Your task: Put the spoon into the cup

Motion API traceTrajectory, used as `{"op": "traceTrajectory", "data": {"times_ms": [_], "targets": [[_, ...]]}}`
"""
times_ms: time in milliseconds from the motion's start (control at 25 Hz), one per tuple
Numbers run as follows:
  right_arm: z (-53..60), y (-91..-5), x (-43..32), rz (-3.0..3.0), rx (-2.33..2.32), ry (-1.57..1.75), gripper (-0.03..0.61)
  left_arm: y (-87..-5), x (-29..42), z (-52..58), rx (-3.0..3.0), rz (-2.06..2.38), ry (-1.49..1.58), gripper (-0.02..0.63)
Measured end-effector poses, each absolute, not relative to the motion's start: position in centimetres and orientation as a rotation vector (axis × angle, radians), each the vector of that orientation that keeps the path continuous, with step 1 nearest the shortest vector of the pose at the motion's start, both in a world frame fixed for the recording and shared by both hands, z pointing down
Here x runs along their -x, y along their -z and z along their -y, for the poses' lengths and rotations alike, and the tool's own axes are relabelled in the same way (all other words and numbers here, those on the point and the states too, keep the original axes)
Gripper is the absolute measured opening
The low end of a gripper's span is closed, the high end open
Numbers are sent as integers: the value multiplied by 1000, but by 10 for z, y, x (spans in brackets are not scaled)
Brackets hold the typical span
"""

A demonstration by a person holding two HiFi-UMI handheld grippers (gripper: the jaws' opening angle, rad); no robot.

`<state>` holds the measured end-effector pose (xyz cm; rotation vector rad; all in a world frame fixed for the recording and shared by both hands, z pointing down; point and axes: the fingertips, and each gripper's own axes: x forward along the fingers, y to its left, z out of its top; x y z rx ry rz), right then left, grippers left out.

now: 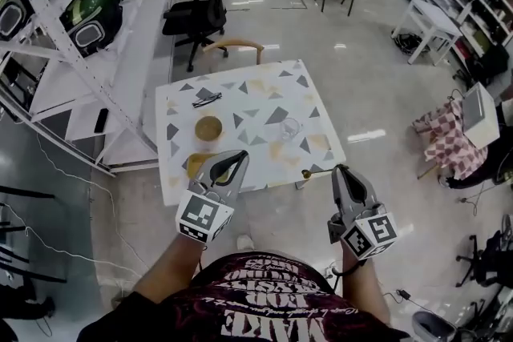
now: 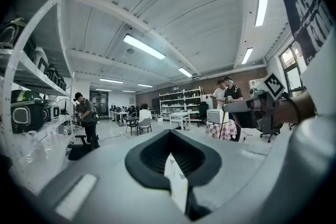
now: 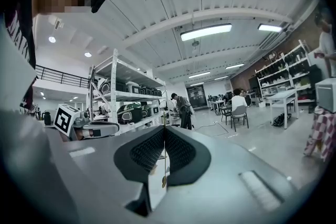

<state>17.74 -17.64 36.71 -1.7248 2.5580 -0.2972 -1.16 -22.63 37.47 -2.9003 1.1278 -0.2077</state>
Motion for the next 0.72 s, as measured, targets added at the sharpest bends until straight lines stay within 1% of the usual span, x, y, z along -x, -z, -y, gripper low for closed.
{"op": "traceTrajectory", "data": {"times_ms": [360, 720], "targets": [[194, -365, -162, -2542, 1765, 328, 35, -378, 21, 248, 2951, -1067, 155, 0], [229, -366, -131, -2648, 1687, 306, 34, -393, 48, 267, 2965, -1170, 153, 0]]}}
